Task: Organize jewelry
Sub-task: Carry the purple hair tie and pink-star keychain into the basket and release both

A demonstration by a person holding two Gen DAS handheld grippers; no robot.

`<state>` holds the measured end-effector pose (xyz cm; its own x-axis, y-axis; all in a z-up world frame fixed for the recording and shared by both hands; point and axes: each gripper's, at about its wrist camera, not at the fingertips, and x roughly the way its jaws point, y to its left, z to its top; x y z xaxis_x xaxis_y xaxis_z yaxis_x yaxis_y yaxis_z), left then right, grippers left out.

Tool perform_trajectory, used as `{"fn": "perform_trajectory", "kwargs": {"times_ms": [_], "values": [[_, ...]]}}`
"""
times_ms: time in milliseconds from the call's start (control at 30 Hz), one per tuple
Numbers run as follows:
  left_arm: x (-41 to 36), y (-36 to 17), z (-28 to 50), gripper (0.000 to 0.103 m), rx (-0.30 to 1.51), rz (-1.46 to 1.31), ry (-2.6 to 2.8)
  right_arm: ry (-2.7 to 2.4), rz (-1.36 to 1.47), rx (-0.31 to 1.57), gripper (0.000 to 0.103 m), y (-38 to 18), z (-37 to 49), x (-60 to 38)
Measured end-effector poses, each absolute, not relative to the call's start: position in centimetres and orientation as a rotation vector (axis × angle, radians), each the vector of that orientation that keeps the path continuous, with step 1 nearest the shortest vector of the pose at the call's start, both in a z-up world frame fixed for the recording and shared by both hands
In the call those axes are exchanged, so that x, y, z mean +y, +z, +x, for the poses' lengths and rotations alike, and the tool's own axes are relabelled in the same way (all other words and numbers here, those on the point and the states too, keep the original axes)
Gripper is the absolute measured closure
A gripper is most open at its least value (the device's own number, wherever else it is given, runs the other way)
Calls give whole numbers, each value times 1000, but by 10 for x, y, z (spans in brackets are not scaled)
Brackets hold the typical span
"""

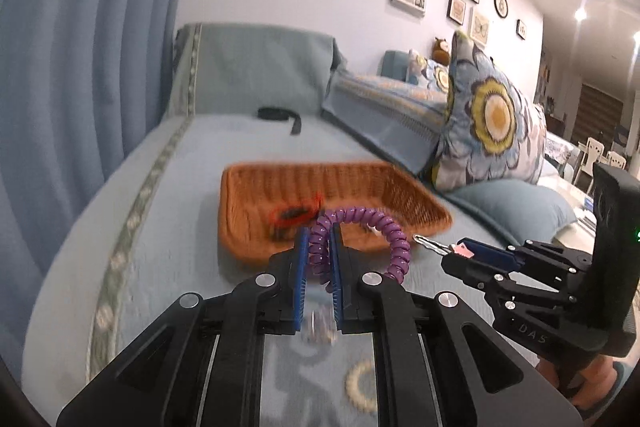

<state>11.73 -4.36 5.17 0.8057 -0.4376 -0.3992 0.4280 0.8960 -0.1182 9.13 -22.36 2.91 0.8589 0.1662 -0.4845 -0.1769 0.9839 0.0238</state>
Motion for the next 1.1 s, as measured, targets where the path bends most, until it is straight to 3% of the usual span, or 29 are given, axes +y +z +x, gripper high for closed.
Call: {"fn": "perform_trajectory", "kwargs": {"times_ms": [267,567,1100], "values": [[-62,67,173,94,405,-37,-429,114,3,491,82,51,162,-244],[-74,46,235,94,471,-71,-408,78,49,626,82,25,240,-263],[-75,10,258,94,541,-52,-383,88,122,745,82,-13,273,-263]]}}
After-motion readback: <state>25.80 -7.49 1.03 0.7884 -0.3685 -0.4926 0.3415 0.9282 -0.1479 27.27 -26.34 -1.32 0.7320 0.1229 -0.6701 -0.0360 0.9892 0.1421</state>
